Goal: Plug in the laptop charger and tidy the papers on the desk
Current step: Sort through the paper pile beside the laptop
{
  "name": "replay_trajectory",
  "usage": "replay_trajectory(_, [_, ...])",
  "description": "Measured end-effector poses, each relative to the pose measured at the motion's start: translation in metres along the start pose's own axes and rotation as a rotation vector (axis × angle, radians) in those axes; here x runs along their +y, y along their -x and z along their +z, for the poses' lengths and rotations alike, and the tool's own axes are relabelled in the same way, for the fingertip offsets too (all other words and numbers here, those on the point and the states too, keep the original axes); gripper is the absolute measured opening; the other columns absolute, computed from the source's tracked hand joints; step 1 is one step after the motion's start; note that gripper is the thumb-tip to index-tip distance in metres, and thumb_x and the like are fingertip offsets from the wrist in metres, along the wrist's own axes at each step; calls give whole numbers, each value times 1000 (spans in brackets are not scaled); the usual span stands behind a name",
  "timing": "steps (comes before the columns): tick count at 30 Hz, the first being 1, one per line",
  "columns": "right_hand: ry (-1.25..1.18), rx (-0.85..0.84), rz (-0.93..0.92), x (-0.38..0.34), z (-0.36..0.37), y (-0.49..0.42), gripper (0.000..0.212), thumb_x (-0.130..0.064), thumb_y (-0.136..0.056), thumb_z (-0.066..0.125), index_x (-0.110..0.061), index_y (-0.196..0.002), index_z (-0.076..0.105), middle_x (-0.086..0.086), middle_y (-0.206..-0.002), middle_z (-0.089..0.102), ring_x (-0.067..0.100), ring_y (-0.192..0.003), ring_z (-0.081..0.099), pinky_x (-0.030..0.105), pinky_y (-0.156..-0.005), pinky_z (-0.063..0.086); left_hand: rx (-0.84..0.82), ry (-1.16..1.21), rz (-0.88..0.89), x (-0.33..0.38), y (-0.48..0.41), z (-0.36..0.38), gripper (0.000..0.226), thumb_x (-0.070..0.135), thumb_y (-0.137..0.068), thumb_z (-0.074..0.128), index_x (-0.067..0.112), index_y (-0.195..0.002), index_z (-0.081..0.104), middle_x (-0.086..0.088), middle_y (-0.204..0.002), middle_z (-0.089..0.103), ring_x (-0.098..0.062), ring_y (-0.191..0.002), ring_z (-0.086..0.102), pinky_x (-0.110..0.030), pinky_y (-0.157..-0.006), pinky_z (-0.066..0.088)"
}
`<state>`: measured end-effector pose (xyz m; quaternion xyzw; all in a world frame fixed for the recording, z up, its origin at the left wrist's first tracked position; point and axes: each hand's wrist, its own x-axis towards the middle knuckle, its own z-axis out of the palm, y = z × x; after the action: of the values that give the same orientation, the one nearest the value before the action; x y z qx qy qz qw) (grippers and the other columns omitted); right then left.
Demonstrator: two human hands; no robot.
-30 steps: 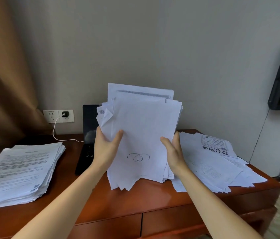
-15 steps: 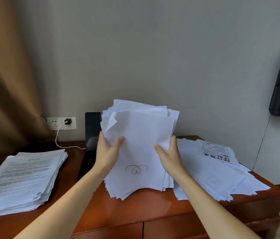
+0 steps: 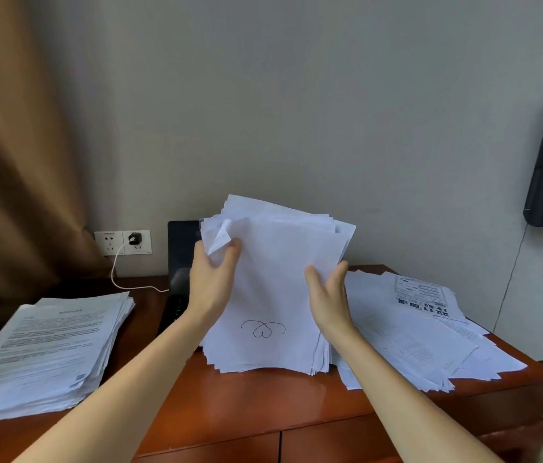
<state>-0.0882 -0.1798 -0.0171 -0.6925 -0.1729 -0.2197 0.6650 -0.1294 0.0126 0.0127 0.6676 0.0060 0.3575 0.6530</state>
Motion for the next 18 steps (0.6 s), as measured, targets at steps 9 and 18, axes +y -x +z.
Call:
replay_trajectory(9, [7, 96, -134, -7, 10, 6, 13, -17, -102, 56, -16, -112, 47, -13, -111, 66, 4, -98, 63, 11, -80, 49, 193, 144, -43, 10, -1, 13, 20, 44, -103, 58, 35, -117, 68, 13, -110, 71, -7, -103, 65, -32, -90, 50])
replay_trajectory(18, [-92, 151, -90, -14, 4, 3, 19, -18, -101, 58, -16, -118, 50, -13, -115, 65, -4, -100, 64, 11, -82, 50, 147, 103, -52, 14, -4, 5, 45, 58, -102, 54, 13, -107, 61, 6, -99, 65, -13, -91, 60, -35, -85, 49])
